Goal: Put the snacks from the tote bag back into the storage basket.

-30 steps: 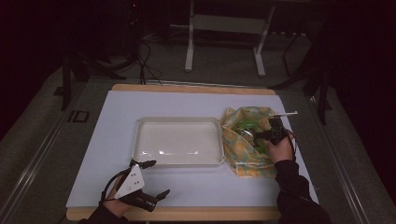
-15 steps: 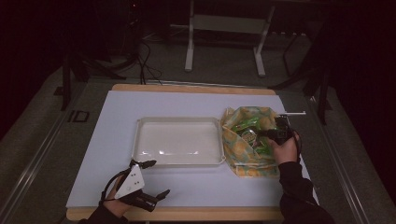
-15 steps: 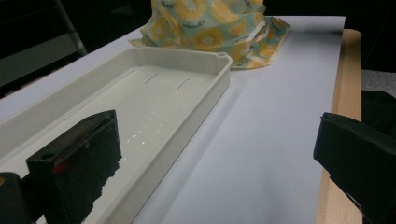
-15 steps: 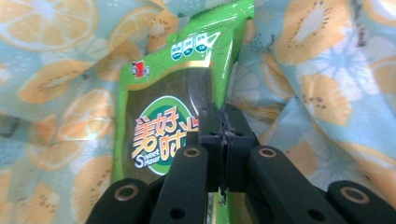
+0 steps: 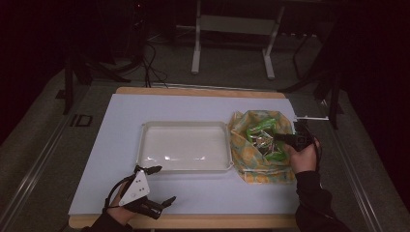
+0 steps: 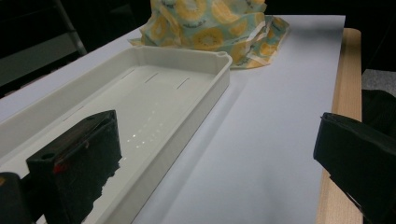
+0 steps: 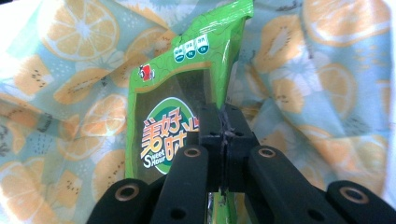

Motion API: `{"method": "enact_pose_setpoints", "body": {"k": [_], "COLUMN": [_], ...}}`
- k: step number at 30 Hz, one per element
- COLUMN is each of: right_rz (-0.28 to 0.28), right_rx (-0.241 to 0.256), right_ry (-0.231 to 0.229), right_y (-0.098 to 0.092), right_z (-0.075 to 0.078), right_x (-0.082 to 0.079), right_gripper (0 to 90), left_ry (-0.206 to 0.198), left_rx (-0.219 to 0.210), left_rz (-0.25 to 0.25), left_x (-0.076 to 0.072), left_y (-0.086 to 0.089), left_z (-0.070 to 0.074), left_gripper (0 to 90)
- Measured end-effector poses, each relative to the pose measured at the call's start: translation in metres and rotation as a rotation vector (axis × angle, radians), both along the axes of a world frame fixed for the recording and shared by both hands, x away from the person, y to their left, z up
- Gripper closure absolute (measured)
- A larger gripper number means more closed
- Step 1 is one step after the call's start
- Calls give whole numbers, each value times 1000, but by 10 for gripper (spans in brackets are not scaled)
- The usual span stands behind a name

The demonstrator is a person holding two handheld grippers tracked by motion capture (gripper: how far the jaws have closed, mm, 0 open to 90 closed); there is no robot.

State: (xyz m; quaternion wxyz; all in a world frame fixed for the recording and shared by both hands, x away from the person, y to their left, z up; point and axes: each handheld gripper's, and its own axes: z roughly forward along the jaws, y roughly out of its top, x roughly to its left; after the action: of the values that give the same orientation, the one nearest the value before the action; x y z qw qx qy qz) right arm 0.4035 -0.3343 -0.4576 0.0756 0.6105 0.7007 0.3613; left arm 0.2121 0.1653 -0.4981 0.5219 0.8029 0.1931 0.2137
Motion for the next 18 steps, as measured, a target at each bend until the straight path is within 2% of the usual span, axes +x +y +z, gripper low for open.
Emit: {"method": "enact_pose_setpoints", "body": {"k": [10,18], "right_rz": [-38,-68], "right_rx": [27,38], "right_ry": [-17,-61], "right_y": [-20,-32], "right_z": [8,23], "right_x": [-12,-19], "right_gripper": [888,888], "left_ry": [0,0], "left_rx": [1,4], "left_rz": [-1,0], "left_x": [0,0], "left_y": [0,-1], "left_z": [0,0], "left_gripper": [13,13]}}
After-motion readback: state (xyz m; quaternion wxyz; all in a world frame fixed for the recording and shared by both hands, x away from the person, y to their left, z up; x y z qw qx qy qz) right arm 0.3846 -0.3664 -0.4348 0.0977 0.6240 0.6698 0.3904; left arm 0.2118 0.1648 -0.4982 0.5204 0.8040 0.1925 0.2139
